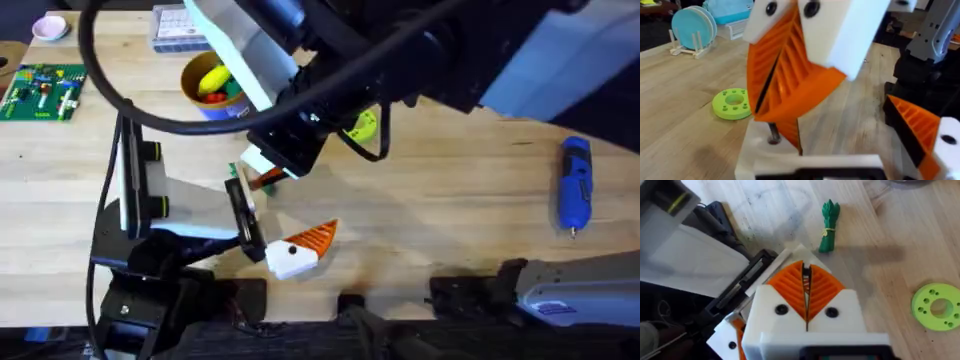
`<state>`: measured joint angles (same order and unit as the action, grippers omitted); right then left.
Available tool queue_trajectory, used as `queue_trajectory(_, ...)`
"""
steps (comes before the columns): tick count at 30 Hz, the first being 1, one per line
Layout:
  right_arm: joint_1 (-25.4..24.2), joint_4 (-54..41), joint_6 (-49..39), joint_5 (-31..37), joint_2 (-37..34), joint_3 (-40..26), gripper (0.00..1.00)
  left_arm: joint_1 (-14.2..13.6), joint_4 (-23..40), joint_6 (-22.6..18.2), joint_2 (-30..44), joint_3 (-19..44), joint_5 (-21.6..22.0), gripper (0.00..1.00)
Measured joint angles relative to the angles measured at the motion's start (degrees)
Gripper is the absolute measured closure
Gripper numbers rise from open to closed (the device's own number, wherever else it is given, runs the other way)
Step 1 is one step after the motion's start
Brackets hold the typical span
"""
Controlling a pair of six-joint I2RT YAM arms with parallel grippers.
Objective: Pick up the gripper from the table and insert it into the empty holder that is missing its gripper. Then pick up a screw, insert it into the mounting hole, and use the screwdriver to tighten it. Finally, clean up the table by picking up the vegetable and placing it into the bucket.
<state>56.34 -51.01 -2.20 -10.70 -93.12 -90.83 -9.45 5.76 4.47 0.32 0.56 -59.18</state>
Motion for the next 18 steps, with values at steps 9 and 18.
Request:
queue_trajectory(9, 0.0, 0.85, -0.01, 0.35, 0.0, 0.0, 0.995, 0.0, 0.0, -0.12, 0.0, 0.0, 0.01, 0.009)
queue_trajectory(18, 0.0, -1.05, 0.0, 0.33, -0.09, -0.01, 0.995, 0.0, 0.0, -0.13, 0.0, 0.0, 0.0, 0.008)
